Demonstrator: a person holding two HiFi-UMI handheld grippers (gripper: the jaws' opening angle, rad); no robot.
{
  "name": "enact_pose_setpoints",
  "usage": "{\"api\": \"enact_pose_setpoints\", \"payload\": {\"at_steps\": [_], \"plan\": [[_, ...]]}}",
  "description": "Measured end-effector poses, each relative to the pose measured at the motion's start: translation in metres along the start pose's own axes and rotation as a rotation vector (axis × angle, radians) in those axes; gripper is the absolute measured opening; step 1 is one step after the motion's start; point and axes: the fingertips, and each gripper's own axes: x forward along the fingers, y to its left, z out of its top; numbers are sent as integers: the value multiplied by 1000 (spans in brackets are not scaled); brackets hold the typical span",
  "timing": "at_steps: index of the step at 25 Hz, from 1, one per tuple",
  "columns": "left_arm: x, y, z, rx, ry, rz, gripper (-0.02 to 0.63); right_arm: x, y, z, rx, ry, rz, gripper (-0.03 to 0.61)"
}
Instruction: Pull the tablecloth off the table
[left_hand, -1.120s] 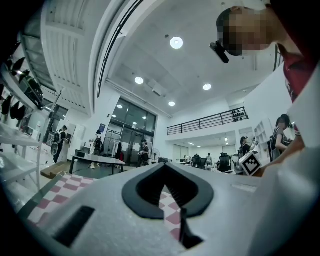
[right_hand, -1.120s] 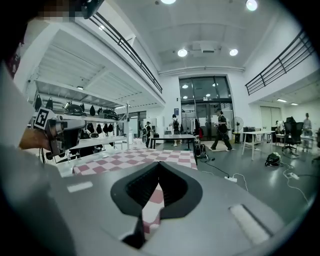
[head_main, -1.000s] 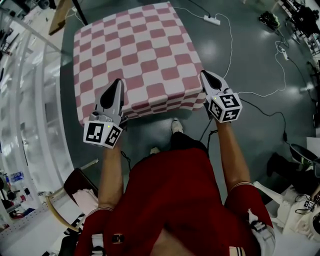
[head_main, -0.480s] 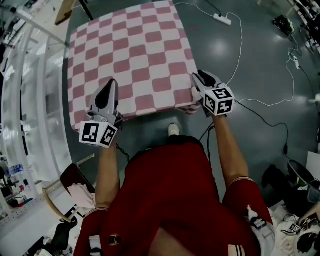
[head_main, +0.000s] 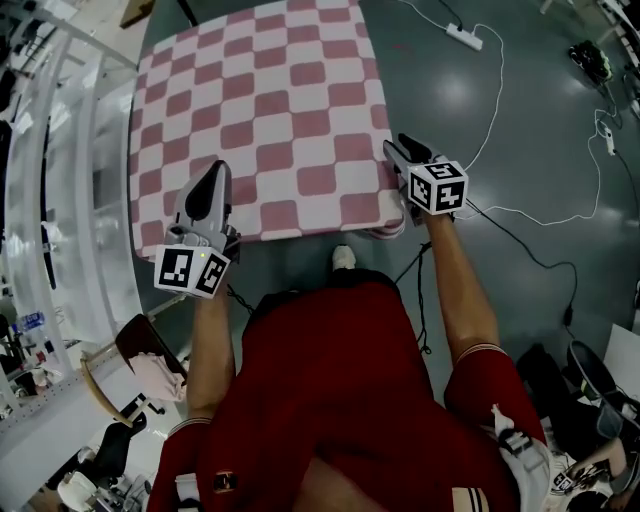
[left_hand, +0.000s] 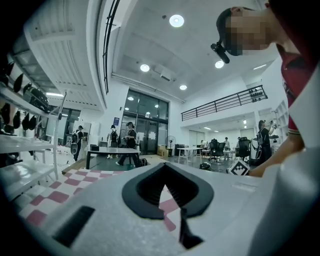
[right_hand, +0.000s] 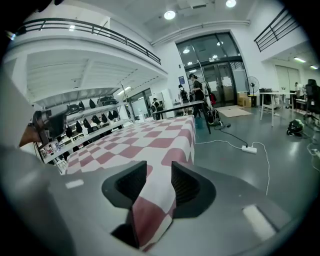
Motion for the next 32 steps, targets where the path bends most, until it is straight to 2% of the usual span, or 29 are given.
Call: {"api": "enact_pose_setpoints", "payload": {"at_steps": [12,17,19,24,28,30,32], "plan": [[21,21,-9,-1,39,62,5,51,-20,-15,70,130,77,206],[29,28,-13,-11,44,77,5,57,-22,-18,171,146,130,206],[32,29,-15,-18,46,80,5,57,-21,-18,205,145,143,187],[34,26,-19,-26,54,80,5,53,-22,-16,201,133,70,163],[30,27,-22,-31,62,81,5,47,-30,-10,128,122,-44,52],[28,29,-23,-34,62,83,5,45,-30,-6,106,118,-58,19],[25,33,-22,-37,58,86,5,43,-23,1,92,109,-47,12]]}}
